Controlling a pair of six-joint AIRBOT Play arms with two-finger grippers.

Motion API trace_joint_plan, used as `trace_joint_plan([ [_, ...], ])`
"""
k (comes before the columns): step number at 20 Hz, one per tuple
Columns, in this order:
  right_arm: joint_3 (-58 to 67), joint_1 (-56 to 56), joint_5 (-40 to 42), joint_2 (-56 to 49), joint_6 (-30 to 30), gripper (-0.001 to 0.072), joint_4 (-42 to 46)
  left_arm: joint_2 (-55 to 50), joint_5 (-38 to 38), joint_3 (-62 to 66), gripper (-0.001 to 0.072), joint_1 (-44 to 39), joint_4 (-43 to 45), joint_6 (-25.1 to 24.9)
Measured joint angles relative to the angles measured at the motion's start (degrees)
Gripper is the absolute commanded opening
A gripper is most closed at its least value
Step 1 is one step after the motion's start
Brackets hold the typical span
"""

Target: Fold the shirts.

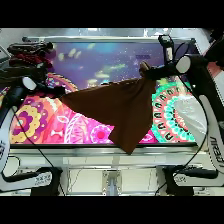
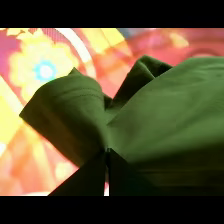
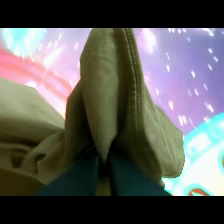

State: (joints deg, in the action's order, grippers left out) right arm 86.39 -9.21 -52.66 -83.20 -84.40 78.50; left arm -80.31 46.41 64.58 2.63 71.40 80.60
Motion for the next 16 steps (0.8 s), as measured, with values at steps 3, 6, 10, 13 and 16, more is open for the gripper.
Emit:
trace_joint_plan([
  [3,0.85,1.29,12.09,-4.46,0.02,0.0533,-6.84,-4.28,-8.33,3.32,0.0564,-0.26,-3.98,0.42],
  [6,6.58,3.32,12.66,-5.16,0.02,0.0528,-7.23,-3.08,-12.31,10.10,0.0562,2.25,-5.64,0.42],
  [10,12.66,9.86,-1.05,0.37,0.11,0.0523,0.22,6.25,-11.58,14.23,0.0559,11.87,-4.72,0.42],
  [13,6.58,17.33,-10.36,9.11,1.18,0.0521,1.40,13.14,-5.62,9.44,0.0559,21.42,-3.52,1.33],
  [16,-13.40,24.70,-12.33,21.18,2.25,0.0509,-3.43,17.81,-2.36,-1.57,0.0558,29.68,-5.92,3.61],
])
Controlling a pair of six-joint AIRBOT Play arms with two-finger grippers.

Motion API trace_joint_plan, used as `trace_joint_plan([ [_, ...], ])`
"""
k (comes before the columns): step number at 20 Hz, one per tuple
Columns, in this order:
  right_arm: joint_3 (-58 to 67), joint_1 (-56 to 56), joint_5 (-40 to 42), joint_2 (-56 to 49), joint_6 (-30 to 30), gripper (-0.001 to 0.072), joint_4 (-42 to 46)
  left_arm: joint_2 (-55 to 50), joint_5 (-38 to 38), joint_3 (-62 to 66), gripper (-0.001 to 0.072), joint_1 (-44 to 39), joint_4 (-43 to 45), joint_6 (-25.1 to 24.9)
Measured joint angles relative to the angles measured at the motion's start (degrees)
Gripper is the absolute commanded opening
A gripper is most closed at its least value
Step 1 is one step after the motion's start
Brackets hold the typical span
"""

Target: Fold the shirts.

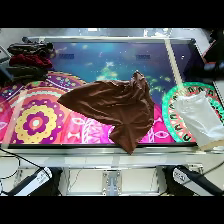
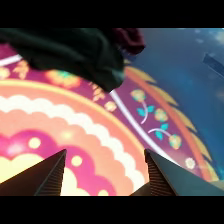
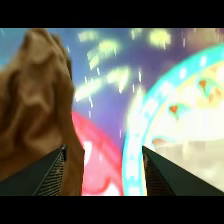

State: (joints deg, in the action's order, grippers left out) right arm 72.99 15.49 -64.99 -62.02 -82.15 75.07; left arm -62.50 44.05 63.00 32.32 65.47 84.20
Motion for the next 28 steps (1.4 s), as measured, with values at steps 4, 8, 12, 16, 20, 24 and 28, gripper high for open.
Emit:
trace_joint_plan([
  [4,-27.78,8.79,-1.25,9.31,2.56,0.0513,-17.73,-0.44,1.51,-10.34,0.0559,5.53,-10.14,0.83],
  [8,-41.72,11.39,-5.05,9.09,7.30,0.0514,-29.55,-4.79,4.13,-13.49,0.0559,6.14,-20.92,-3.45],
  [12,-46.05,8.76,-3.82,5.66,9.03,0.0513,-33.59,-7.48,5.68,-14.34,0.0559,4.70,-26.60,-6.19],
  [16,-47.25,4.63,1.62,0.79,9.53,0.0511,-35.30,-8.28,6.25,-14.60,0.0560,2.29,-28.39,-7.26],
  [20,-47.58,2.10,7.89,-3.30,9.84,0.0498,-36.79,-8.52,6.54,-14.64,0.0559,0.50,-29.14,-7.61],
  [24,-47.65,0.20,12.07,-6.21,11.63,0.0432,-41.11,-8.90,6.58,-14.73,0.0559,-0.96,-28.87,-7.72],
  [28,-47.67,-2.60,15.19,-8.20,15.02,0.0109,-46.10,-10.75,6.99,-15.15,0.0560,-3.15,-28.72,-6.58],
])
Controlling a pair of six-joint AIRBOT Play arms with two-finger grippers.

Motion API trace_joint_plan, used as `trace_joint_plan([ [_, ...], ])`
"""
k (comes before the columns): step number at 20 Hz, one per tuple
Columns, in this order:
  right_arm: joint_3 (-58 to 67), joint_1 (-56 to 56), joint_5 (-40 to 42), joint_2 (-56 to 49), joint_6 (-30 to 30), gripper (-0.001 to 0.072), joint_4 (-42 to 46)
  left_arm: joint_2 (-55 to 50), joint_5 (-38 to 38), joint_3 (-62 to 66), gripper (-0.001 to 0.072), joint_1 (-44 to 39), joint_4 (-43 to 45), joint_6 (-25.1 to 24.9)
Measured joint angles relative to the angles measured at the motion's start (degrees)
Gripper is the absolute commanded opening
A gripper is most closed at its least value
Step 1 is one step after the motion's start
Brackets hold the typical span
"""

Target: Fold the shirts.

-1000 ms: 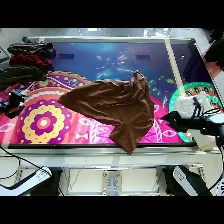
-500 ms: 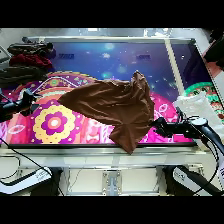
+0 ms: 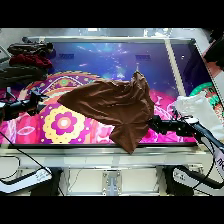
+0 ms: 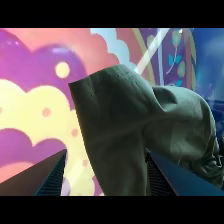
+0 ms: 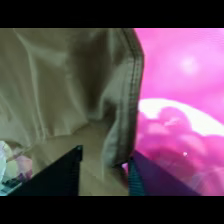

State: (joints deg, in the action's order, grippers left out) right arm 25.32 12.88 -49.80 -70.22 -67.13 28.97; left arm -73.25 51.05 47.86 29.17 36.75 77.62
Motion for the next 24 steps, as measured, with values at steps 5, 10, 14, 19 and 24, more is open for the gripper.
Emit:
trace_joint_plan([
  [5,0.35,-1.84,0.61,-0.46,1.81,0.0015,-3.74,-5.20,2.19,-0.37,0.0559,-1.49,-2.64,0.22],
  [10,2.84,-2.21,-0.61,0.79,2.40,0.0015,-4.87,-11.04,-1.18,-0.42,0.0478,-5.18,-9.99,-5.38],
  [14,5.86,-2.27,-1.57,2.29,2.47,0.0015,-5.14,-14.14,-6.19,0.42,0.0395,-8.50,-12.46,-8.22],
  [19,11.06,-2.27,-2.05,3.93,2.64,0.0015,-5.25,-16.96,-9.92,3.56,0.0033,-11.89,-13.88,-9.92],
  [24,19.37,-2.25,-2.56,8.57,2.89,0.0013,-4.44,-15.89,-7.85,9.77,0.0009,-13.11,-14.27,-12.31],
])
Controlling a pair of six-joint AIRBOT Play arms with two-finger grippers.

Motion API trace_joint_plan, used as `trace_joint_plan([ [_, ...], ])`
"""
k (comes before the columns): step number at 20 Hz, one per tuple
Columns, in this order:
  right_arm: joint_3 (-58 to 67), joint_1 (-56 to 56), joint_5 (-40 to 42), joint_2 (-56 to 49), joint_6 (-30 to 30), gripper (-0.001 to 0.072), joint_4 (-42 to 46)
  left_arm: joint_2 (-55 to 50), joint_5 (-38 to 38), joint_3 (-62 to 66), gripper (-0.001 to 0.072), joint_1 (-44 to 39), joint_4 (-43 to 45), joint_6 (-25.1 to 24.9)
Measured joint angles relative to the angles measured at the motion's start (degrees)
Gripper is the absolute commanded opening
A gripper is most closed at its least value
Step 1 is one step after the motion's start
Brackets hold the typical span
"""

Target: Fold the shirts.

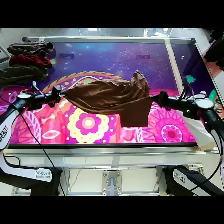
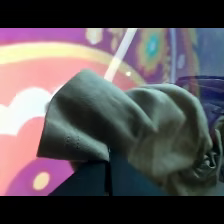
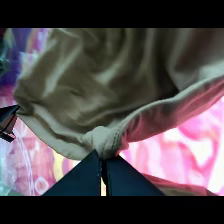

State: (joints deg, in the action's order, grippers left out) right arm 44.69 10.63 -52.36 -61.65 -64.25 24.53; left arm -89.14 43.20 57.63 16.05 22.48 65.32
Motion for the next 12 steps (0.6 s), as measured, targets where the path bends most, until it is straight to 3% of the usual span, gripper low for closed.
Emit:
trace_joint_plan([
  [3,7.45,0.37,-2.91,6.49,-0.46,0.0013,4.31,7.54,6.69,4.52,0.0010,2.78,-0.04,-2.60],
  [7,20.48,1.20,-7.34,19.34,-4.92,0.0013,14.43,26.21,14.03,8.87,0.0010,10.67,-0.15,-4.17],
  [12,35.36,1.46,-8.85,30.88,-9.33,0.0013,22.58,50.73,12.94,12.09,0.0009,19.96,-0.17,-4.74],
])
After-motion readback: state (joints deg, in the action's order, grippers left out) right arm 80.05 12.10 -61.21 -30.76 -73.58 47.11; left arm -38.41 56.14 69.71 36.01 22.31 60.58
